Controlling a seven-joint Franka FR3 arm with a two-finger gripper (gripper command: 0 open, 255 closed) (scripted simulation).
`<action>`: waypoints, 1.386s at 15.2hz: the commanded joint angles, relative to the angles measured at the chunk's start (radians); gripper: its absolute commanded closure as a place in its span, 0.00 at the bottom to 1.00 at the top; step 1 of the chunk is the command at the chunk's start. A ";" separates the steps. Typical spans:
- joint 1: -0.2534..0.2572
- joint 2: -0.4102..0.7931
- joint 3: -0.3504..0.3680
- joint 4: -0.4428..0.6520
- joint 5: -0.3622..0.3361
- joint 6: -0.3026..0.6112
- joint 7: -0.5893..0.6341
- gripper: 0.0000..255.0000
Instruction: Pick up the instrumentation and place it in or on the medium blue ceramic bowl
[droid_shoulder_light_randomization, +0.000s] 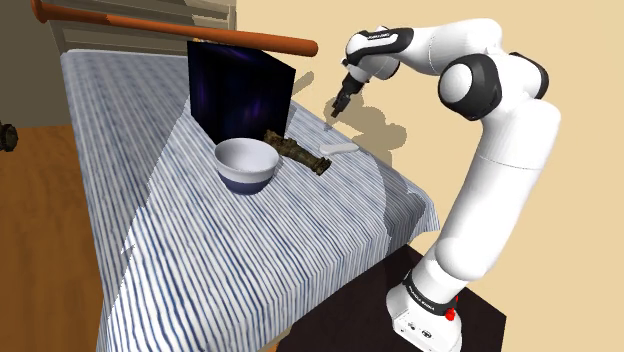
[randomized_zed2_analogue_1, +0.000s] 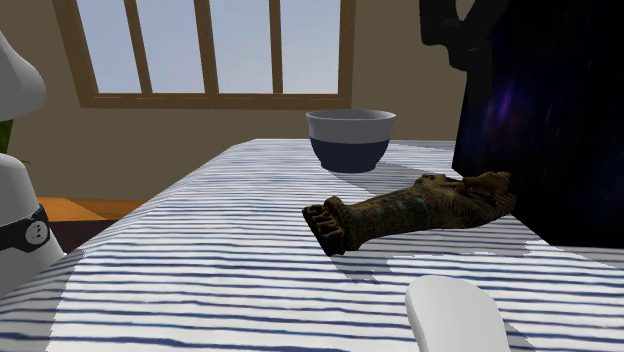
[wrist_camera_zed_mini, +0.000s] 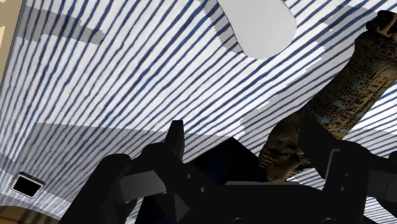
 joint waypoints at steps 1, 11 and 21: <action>-0.015 0.035 0.004 0.006 -0.018 -0.024 -0.106 0.00; -0.087 0.216 0.023 0.050 -0.170 -0.071 -0.562 0.00; -0.092 0.257 0.035 0.006 -0.149 0.012 -0.576 0.00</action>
